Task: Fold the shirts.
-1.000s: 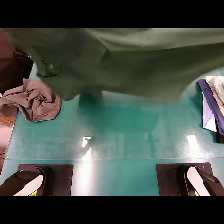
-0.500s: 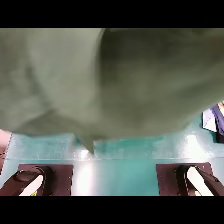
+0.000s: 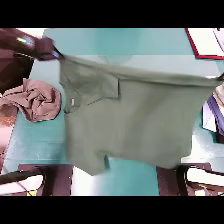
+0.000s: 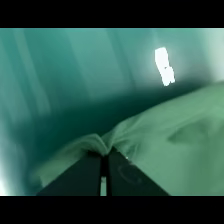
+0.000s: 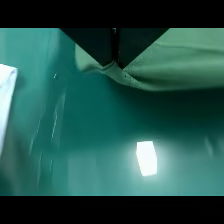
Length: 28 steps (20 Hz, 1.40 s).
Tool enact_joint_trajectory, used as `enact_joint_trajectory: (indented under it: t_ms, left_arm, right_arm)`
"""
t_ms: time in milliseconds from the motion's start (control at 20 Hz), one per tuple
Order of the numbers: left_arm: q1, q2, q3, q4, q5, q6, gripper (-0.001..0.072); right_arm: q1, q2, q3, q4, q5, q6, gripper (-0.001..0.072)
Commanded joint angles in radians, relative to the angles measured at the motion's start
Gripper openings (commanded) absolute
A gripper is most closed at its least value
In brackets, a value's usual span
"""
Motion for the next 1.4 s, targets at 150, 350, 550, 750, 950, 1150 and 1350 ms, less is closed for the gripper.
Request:
enact_joint_trajectory:
  t_ms: [150, 350, 550, 750, 950, 1150, 1350]
  left_arm:
    - [0.001, -0.285, -0.021, -0.005, 0.336, 0.078, 0.003]
    - [0.001, -0.306, -0.021, 0.003, 0.623, 0.107, 0.003]
    - [0.023, -0.311, -0.021, 0.032, 0.568, 0.218, 0.003]
    - [0.028, -0.311, -0.023, 0.08, 0.285, 0.398, 0.0029]
    - [0.028, -0.312, -0.061, 0.227, 0.16, 0.345, 0.0029]
    - [0.028, -0.312, -0.182, 0.234, 0.178, 0.334, 0.003]
    - [0.028, -0.309, -0.21, 0.268, 0.138, 0.242, 0.0521]
  right_arm:
    - [0.045, -0.369, 0.152, 0.004, -0.252, 0.002, 0.0009]
    - [0.066, -0.428, 0.235, 0.002, -0.419, 0.002, 0.0009]
    - [0.125, -0.413, 0.219, -0.106, -0.376, -0.026, 0.0008]
    - [0.188, -0.286, -0.037, -0.169, -0.385, -0.028, 0.0008]
    - [0.217, -0.161, -0.307, -0.142, -0.516, -0.024, 0.0009]
    - [0.229, -0.145, -0.417, -0.083, -0.566, -0.024, 0.0015]
    - [0.223, -0.145, -0.468, 0.023, -0.602, -0.025, 0.0153]
